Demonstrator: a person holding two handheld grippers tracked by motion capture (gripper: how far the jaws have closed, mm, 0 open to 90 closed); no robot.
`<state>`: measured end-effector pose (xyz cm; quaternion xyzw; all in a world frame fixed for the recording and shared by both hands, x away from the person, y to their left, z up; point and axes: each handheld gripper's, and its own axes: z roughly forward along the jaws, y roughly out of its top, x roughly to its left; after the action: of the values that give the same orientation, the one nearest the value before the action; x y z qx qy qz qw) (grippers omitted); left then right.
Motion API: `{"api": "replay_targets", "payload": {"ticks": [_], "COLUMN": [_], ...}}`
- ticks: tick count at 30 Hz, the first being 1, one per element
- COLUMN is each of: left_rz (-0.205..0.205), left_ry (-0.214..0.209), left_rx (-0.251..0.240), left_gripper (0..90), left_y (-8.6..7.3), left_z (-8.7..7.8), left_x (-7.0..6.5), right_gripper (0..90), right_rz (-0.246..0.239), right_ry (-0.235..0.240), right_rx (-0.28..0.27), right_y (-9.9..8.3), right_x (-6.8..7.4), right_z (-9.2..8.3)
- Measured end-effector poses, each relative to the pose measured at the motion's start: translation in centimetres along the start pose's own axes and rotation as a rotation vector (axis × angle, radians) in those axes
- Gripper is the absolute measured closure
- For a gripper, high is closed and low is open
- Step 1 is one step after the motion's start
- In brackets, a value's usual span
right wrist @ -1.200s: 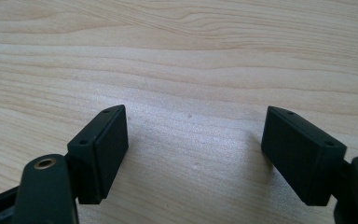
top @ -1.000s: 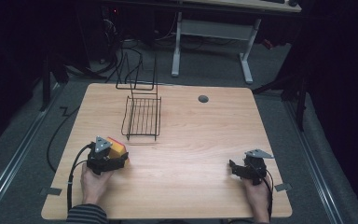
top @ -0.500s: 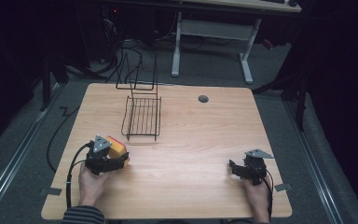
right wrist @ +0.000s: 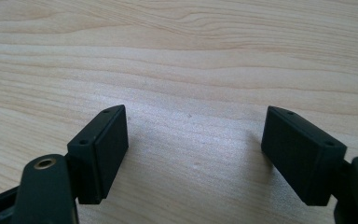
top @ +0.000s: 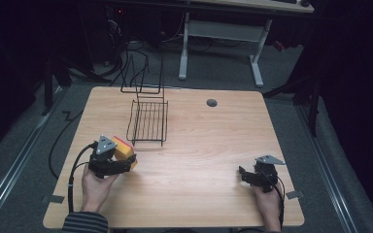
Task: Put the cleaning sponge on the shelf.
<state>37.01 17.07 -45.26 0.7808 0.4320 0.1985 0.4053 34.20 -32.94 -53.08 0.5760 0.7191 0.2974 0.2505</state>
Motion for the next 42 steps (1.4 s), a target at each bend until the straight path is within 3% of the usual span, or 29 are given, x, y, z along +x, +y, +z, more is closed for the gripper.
{"api": "replay_targets", "payload": {"ticks": [25,30,42], "left_rz": [0.089,0.067,0.062], "left_ry": [0.004,-0.014,0.014], "left_rx": [-0.004,-0.013,-0.008], "left_gripper": [23.4,23.4,23.4], "left_y": [5.9,6.4,7.5], "left_z": [2.2,2.9,4.3], "left_x": [-0.7,-0.5,-0.1], "right_gripper": [22.9,22.8,22.9], "right_rz": [-0.005,-0.005,-0.005], "right_ry": [0.001,0.002,0.001], "right_rx": [-0.001,0.000,-0.001], "right_y": [0.0,0.0,0.0], "right_x": [0.0,0.0,0.0], "right_z": [0.0,0.0,0.0]}}
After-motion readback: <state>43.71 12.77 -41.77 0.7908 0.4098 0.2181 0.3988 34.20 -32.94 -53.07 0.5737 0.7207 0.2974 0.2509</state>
